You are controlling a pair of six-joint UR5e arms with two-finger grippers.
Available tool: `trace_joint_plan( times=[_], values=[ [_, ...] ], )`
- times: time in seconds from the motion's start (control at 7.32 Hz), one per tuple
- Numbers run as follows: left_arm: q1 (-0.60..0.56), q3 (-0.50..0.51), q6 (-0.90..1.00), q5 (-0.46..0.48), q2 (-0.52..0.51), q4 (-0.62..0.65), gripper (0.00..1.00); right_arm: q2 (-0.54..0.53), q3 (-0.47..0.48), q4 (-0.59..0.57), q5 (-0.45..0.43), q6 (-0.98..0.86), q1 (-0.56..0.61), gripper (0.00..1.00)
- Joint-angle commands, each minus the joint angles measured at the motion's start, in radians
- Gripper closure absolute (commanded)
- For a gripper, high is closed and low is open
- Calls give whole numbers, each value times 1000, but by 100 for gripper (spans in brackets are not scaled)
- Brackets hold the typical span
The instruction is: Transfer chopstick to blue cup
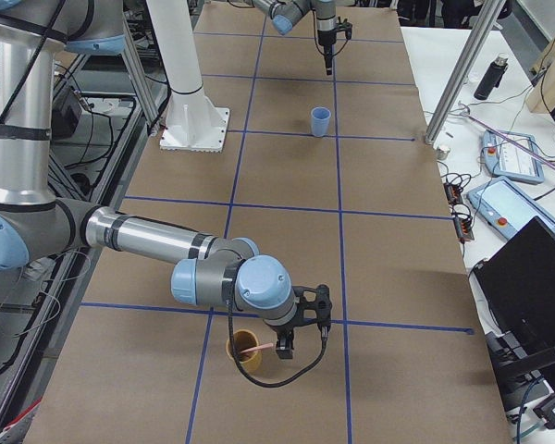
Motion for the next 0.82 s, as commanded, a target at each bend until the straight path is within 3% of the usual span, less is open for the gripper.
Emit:
trace_joint_plan(
  times=[0.0,0.14,0.41,0.68],
  values=[
    [2,1,-4,0,9,0,2,-14,-67,17,-13,-15,3,0],
    [2,1,-4,0,11,0,2,-18,-69,16,-15,-15,3,1],
    [7,1,-12,2,11,0,2,-24,-64,14,-13,-13,3,99],
    [7,4,-12,2,12,0,2,-24,-53,14,-9,-15,3,100]
  ],
)
